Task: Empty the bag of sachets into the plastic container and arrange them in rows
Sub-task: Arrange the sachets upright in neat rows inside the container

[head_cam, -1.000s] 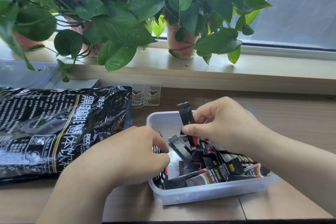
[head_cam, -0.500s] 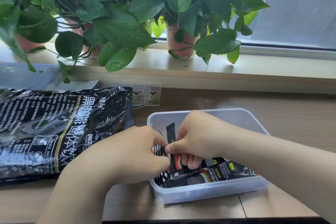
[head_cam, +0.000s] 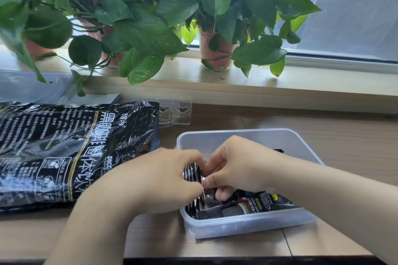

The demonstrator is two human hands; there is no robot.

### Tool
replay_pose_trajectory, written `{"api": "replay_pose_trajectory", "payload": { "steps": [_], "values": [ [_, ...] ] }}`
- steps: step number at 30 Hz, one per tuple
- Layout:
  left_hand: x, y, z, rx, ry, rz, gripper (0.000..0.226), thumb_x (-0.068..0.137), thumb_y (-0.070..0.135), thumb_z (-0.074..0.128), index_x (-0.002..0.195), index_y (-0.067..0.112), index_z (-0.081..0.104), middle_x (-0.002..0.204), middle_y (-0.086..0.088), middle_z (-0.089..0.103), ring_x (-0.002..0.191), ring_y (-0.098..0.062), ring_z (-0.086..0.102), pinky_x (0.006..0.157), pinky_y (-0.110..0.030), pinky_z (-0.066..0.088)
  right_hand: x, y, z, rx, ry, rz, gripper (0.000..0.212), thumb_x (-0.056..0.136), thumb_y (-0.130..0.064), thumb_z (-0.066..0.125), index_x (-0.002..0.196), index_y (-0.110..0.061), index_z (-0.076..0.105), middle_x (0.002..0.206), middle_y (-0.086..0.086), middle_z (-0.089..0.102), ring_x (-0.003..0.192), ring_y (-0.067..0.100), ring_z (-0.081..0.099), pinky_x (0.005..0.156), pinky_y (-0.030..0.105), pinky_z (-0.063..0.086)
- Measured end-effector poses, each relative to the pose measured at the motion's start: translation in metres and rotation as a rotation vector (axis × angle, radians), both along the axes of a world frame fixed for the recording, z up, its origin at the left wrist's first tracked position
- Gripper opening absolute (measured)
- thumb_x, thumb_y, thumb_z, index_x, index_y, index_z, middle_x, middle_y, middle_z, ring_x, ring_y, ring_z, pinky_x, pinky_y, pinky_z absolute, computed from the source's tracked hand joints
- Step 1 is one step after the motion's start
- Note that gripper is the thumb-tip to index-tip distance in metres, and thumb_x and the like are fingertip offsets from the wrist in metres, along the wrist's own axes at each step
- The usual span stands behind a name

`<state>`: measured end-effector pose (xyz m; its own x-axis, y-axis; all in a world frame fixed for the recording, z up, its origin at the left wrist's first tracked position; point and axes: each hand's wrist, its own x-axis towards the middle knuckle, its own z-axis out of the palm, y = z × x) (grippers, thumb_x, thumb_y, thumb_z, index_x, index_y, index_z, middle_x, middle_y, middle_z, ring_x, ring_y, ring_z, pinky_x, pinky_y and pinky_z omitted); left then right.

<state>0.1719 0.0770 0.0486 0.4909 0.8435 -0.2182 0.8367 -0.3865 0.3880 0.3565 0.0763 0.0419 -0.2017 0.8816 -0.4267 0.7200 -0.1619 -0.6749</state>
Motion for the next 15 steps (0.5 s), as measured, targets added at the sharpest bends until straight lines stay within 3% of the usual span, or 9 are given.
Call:
{"api": "replay_pose_trajectory", "payload": {
  "steps": [3, 7, 11, 13, 14, 15],
  "values": [
    [0.001, 0.001, -0.001, 0.007, -0.002, -0.005, 0.035, 0.080, 0.051, 0.051, 0.115, 0.055, 0.051, 0.075, 0.015, 0.051, 0.067, 0.005, 0.049, 0.062, -0.023, 0.039, 0.005, -0.001, 0.007, -0.068, 0.100, -0.006, 0.011, 0.086, -0.012, 0.075, 0.095, -0.018, 0.077, 0.078, 0.000, 0.080, 0.056, 0.008, 0.072, 0.058, 0.013, 0.054],
    [0.002, 0.001, 0.000, 0.015, -0.013, -0.006, 0.040, 0.083, 0.044, 0.052, 0.121, 0.056, 0.051, 0.066, 0.013, 0.050, 0.059, 0.005, 0.049, 0.057, -0.017, 0.037, 0.008, -0.004, 0.018, -0.047, 0.150, -0.027, 0.016, 0.089, -0.003, 0.070, 0.099, -0.013, 0.077, 0.092, 0.005, 0.081, 0.058, 0.013, 0.071, 0.073, 0.024, 0.061],
    [0.001, -0.002, 0.001, 0.042, -0.044, 0.017, 0.053, 0.085, 0.043, 0.053, 0.132, 0.063, 0.040, 0.058, 0.011, 0.047, 0.052, 0.019, 0.047, 0.049, -0.008, 0.034, 0.022, -0.010, 0.043, 0.127, 0.176, -0.084, 0.022, 0.091, 0.003, 0.062, 0.096, -0.014, 0.075, 0.089, -0.001, 0.081, 0.053, 0.012, 0.068, 0.052, 0.020, 0.056],
    [0.000, -0.002, 0.000, 0.063, -0.064, 0.010, 0.055, 0.088, 0.046, 0.052, 0.137, 0.062, 0.035, 0.082, 0.015, 0.064, 0.063, 0.020, 0.052, 0.057, -0.005, 0.036, 0.038, -0.017, 0.059, 0.278, 0.118, -0.128, 0.028, 0.092, 0.004, 0.057, 0.095, -0.018, 0.075, 0.087, -0.008, 0.080, 0.053, 0.009, 0.068, 0.050, 0.017, 0.053],
    [0.000, -0.001, -0.001, 0.076, -0.071, 0.008, 0.053, 0.090, 0.048, 0.051, 0.139, 0.062, 0.034, 0.114, 0.011, 0.068, 0.081, 0.016, 0.058, 0.069, -0.005, 0.040, 0.047, -0.021, 0.064, 0.351, 0.075, -0.148, 0.030, 0.091, 0.003, 0.058, 0.094, -0.021, 0.076, 0.086, -0.012, 0.080, 0.056, 0.009, 0.069, 0.051, 0.019, 0.055],
    [-0.001, 0.000, -0.002, 0.086, -0.062, 0.012, 0.051, 0.093, 0.049, 0.049, 0.140, 0.061, 0.034, 0.145, 0.001, 0.054, 0.108, 0.005, 0.060, 0.088, -0.015, 0.044, 0.056, -0.025, 0.068, 0.410, 0.032, -0.170, 0.030, 0.091, 0.001, 0.059, 0.093, -0.023, 0.077, 0.085, -0.014, 0.079, 0.059, 0.009, 0.071, 0.053, 0.023, 0.058]
  ]
}}
